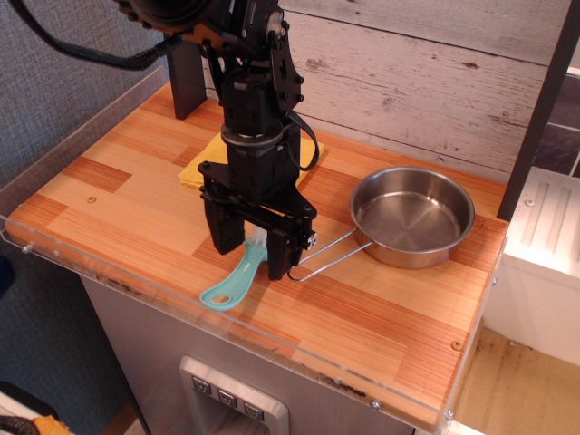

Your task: Move the blue brush to the bottom center of the table below the silver pot.

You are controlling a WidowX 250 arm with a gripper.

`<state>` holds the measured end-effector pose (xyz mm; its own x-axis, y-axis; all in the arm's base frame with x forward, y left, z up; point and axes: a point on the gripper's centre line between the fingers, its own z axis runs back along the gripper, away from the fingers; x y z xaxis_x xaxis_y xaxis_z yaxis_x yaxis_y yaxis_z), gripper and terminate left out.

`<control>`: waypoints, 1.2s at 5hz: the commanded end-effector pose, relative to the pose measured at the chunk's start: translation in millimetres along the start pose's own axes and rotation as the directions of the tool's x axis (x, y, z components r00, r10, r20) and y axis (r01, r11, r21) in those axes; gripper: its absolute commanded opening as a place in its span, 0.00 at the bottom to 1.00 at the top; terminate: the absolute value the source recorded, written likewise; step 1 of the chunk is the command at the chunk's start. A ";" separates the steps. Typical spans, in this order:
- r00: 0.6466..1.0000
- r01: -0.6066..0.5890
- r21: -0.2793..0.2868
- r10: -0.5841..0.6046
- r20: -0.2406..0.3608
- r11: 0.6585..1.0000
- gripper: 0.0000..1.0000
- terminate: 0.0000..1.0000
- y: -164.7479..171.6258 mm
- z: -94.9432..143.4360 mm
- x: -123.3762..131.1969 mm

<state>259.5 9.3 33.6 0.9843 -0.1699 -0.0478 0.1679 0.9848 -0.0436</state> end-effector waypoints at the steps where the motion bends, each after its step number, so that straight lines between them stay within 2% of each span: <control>1: 0.996 -0.014 0.002 0.014 0.086 1.000 1.00 0.00 8.2 37.9 -9.8; 2: 0.992 -0.029 0.009 0.028 0.125 1.000 1.00 0.00 12.6 54.4 -13.2; 5: 0.994 0.021 0.000 -0.021 0.108 1.000 1.00 0.00 17.9 57.4 -12.2; 6: 0.994 0.021 0.000 -0.021 0.108 1.000 1.00 1.00 17.9 57.4 -12.2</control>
